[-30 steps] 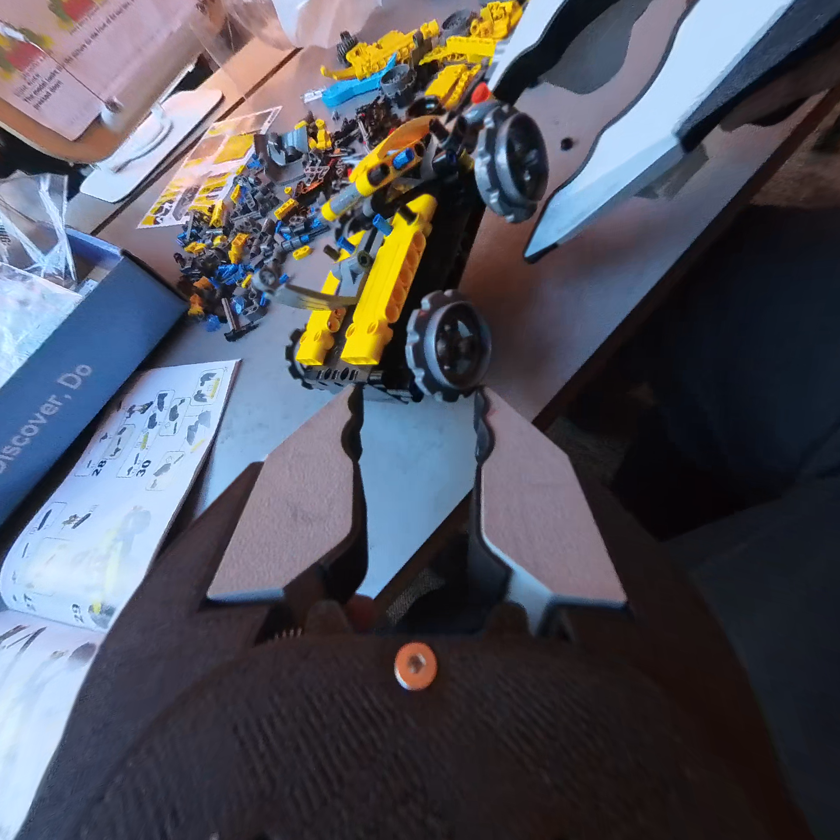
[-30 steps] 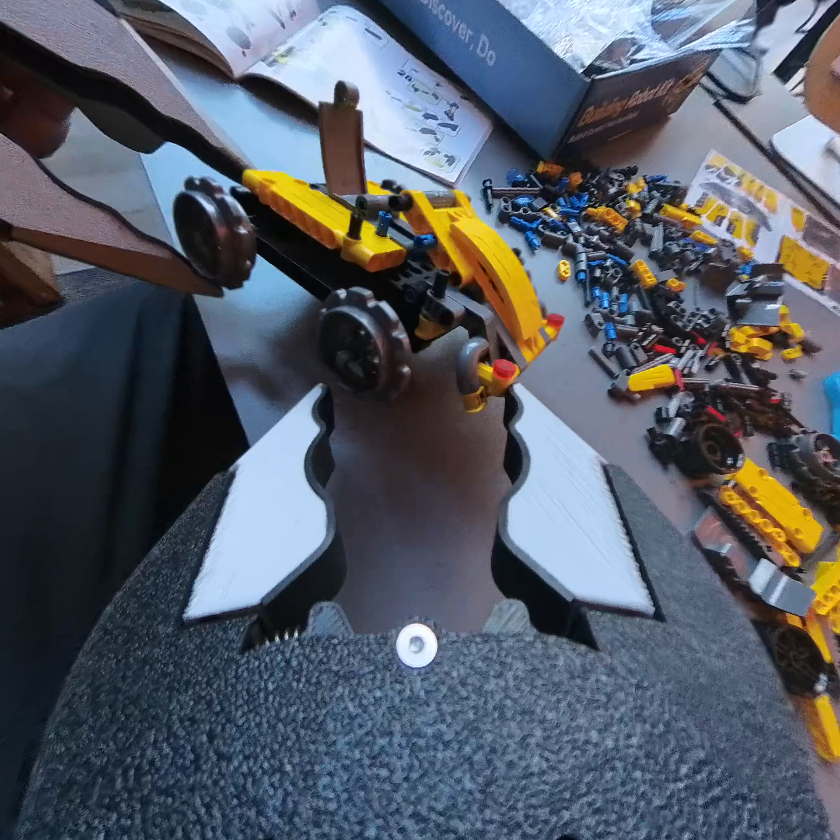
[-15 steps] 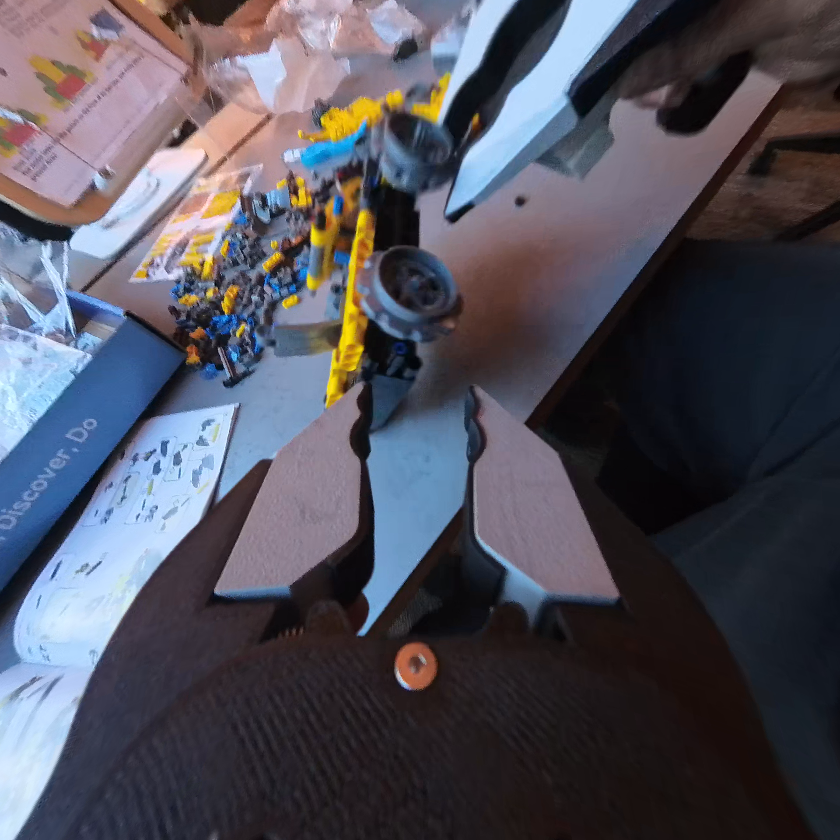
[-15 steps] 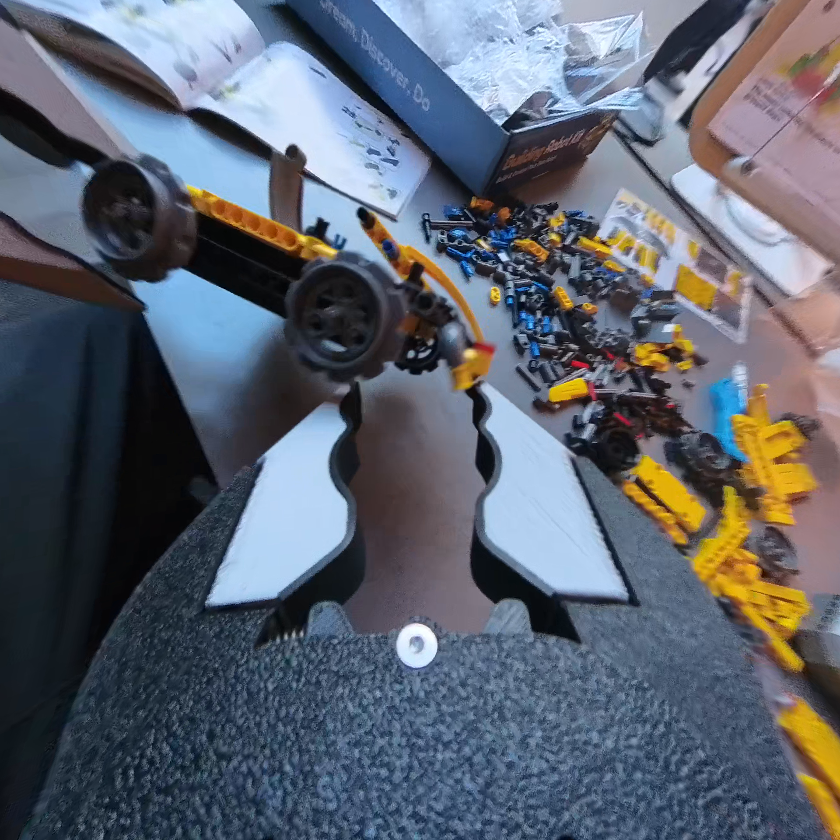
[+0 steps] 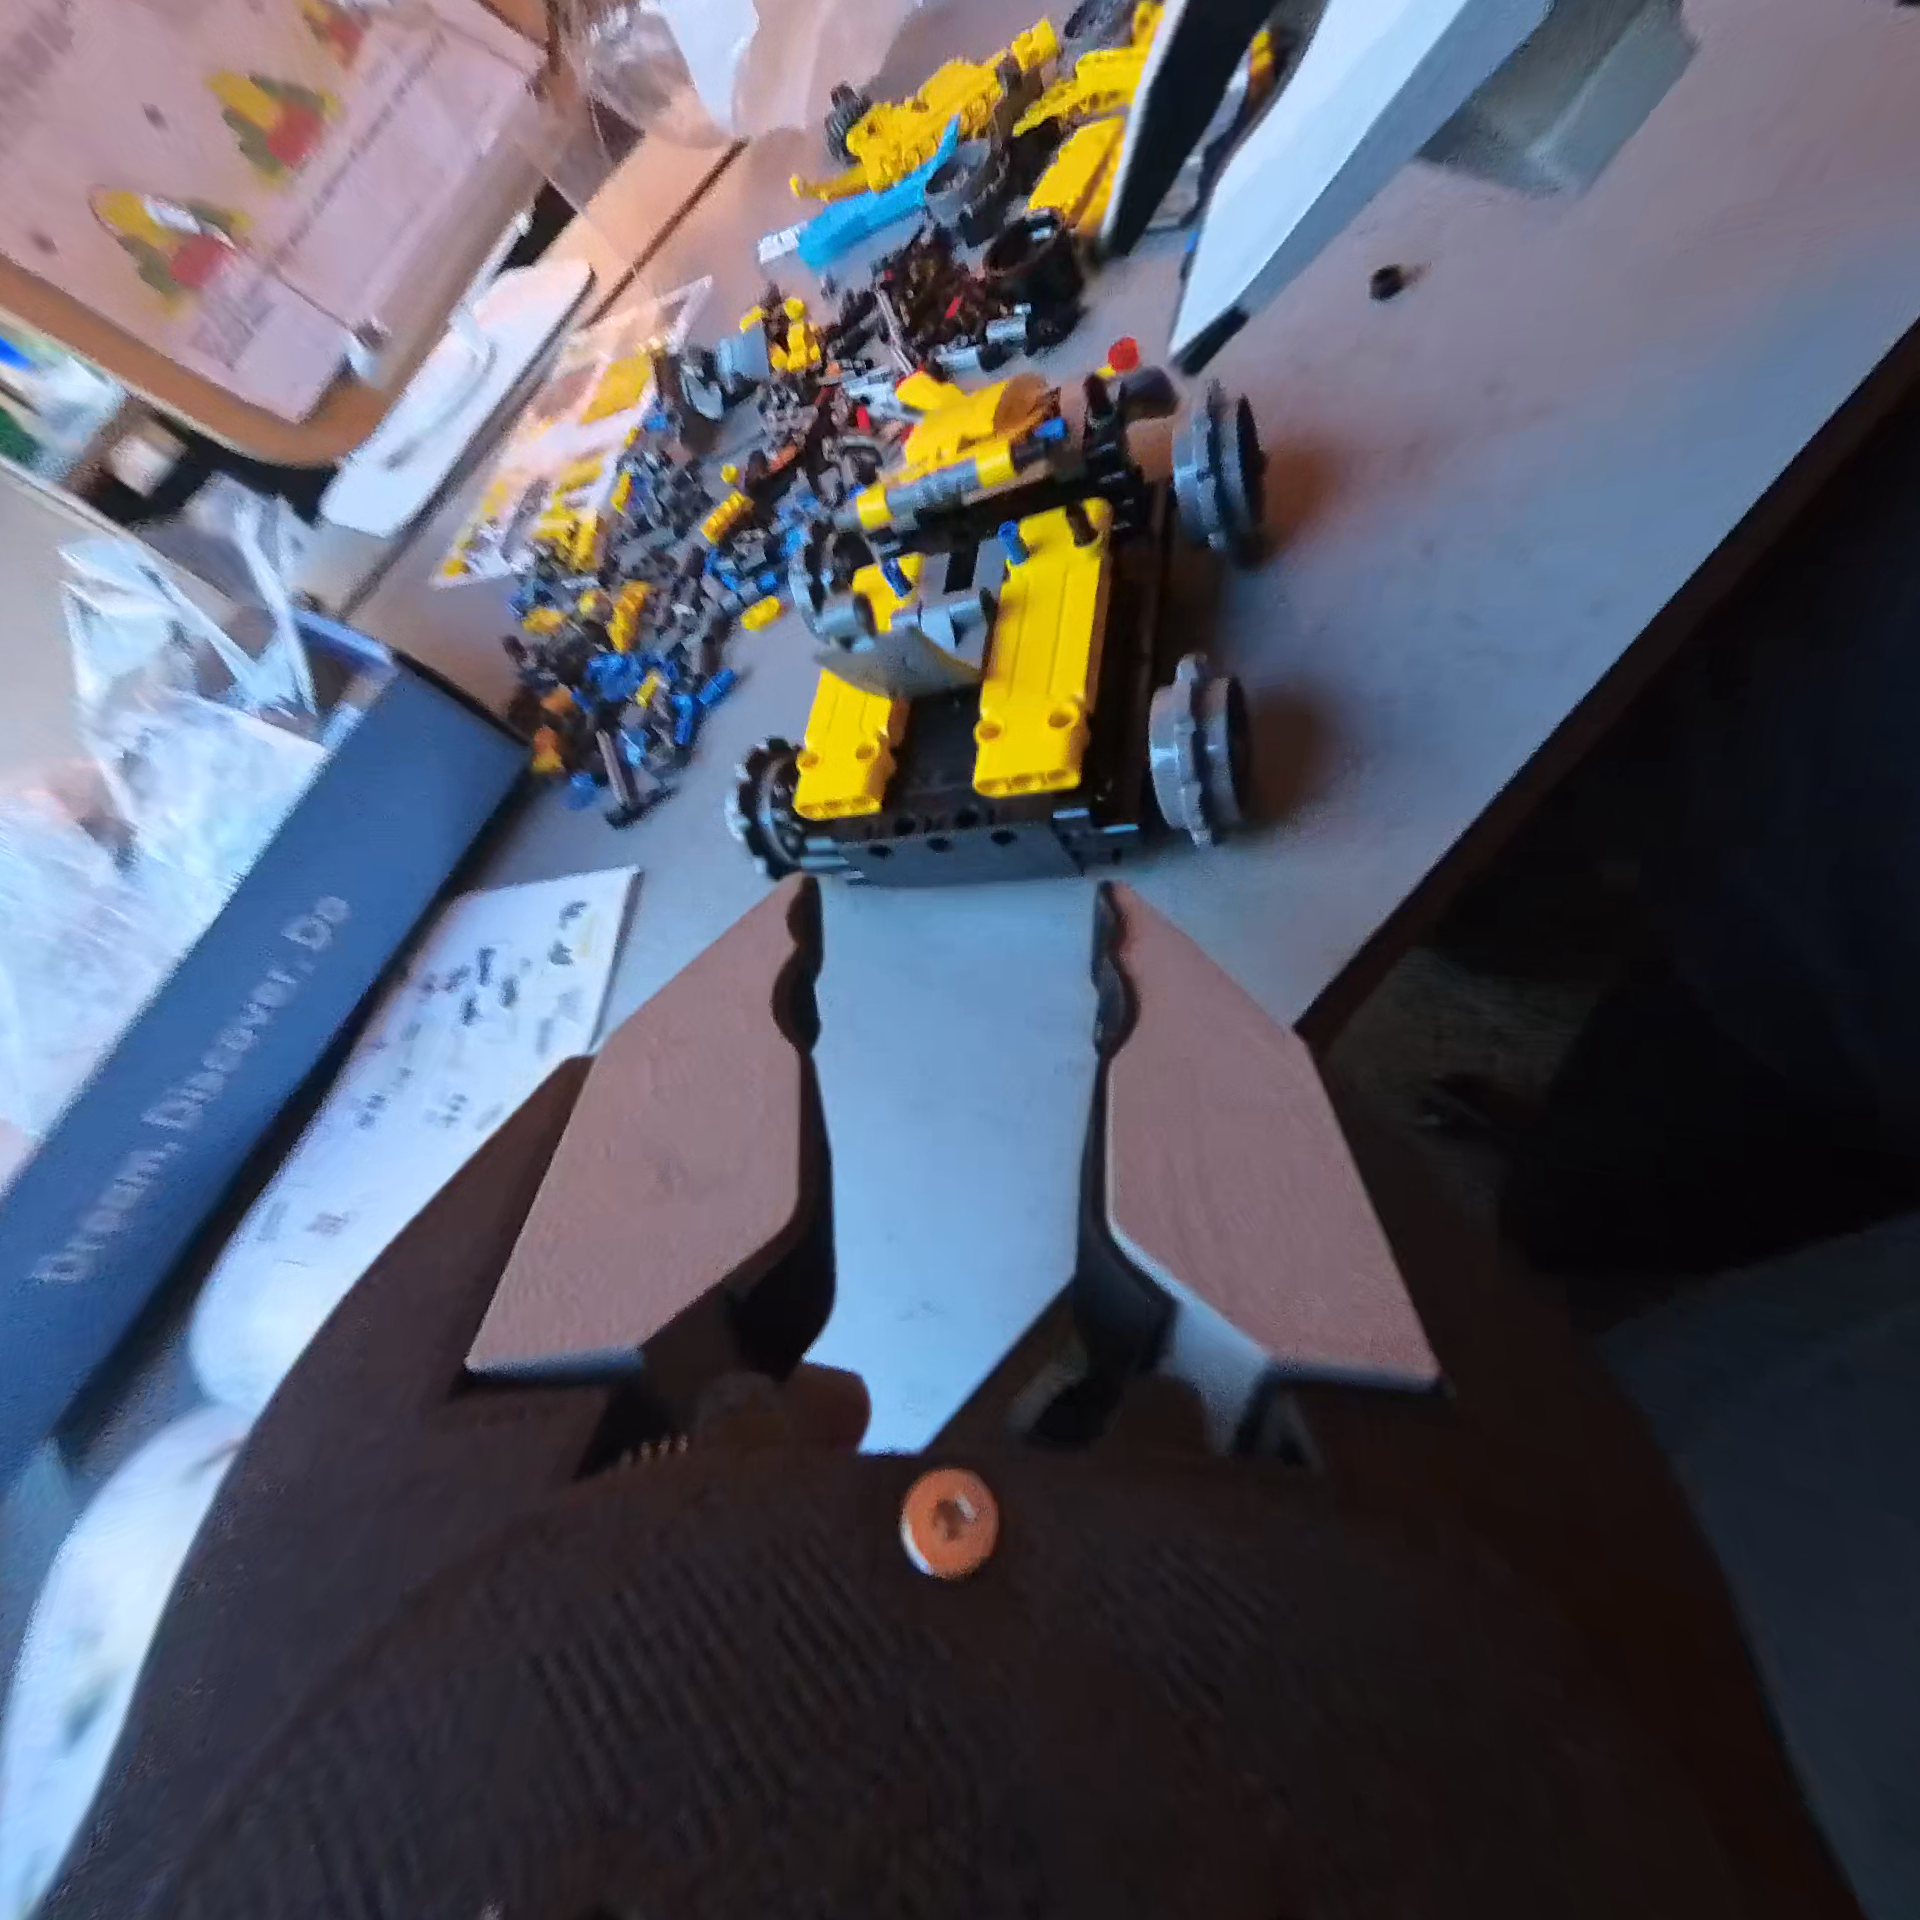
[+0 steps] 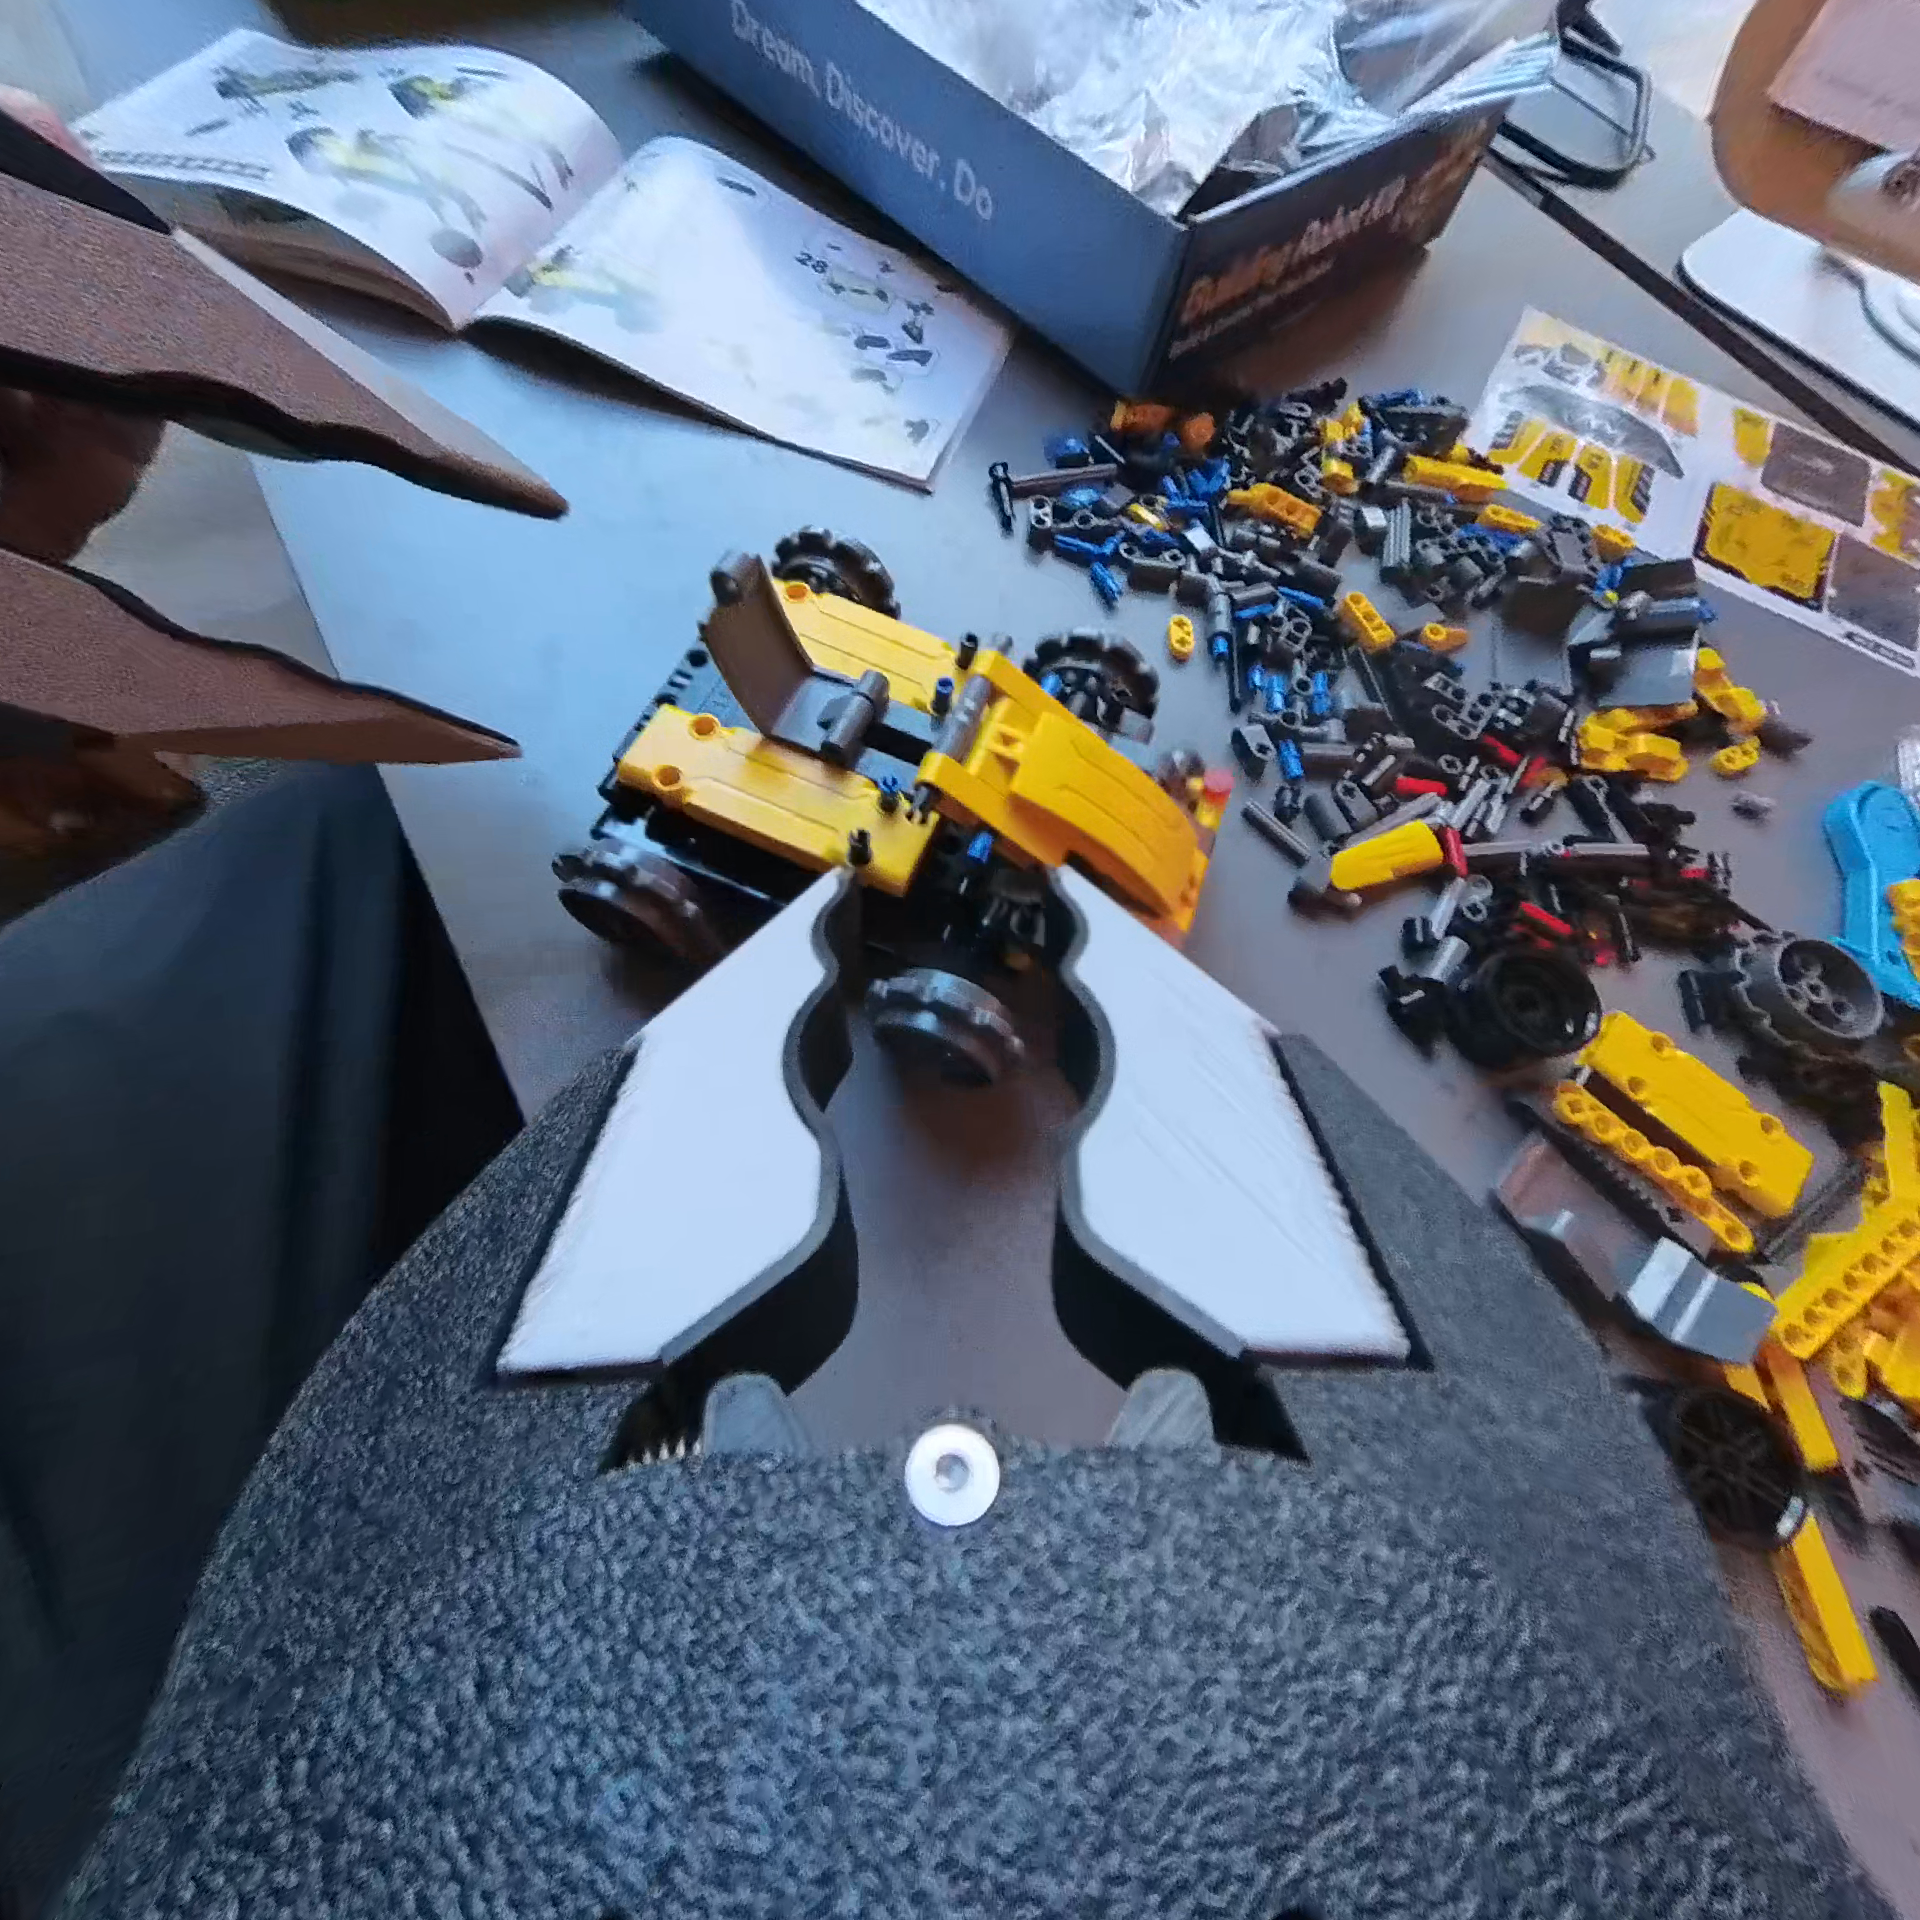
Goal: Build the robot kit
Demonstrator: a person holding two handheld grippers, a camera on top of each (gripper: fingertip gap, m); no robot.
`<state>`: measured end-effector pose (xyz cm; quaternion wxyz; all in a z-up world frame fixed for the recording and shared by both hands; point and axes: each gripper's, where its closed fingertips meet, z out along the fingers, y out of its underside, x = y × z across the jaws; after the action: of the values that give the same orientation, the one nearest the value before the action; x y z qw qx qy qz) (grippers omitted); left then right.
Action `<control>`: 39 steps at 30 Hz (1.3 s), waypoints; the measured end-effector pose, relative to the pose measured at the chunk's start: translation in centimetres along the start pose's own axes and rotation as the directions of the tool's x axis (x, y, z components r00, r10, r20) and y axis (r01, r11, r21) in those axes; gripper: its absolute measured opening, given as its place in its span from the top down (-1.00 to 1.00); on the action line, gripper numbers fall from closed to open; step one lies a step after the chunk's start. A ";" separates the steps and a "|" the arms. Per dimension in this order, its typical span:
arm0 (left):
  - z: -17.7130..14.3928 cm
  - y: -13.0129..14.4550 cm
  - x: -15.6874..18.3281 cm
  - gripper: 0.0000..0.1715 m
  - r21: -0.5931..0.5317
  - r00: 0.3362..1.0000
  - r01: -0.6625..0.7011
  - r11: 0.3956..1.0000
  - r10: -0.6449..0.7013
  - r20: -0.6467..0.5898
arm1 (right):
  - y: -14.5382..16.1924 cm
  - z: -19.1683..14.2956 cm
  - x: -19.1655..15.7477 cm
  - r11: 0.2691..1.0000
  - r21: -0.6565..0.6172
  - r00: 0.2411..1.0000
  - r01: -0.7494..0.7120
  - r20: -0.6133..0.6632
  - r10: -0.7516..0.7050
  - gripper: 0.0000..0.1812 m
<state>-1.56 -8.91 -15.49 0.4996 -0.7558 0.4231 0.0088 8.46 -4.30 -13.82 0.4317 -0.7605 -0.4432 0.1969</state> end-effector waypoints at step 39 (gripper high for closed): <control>4.8 -2.1 -1.0 0.01 -0.332 0.921 0.136 0.933 -0.243 -0.306 | 9.9 -6.7 4.5 0.982 -0.037 0.982 -0.185 -0.049 0.184 0.58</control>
<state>1.14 -4.27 -15.89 0.2944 -0.8515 0.4207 -0.1064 20.42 -6.06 -17.97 0.4057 -0.8113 -0.3649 0.2097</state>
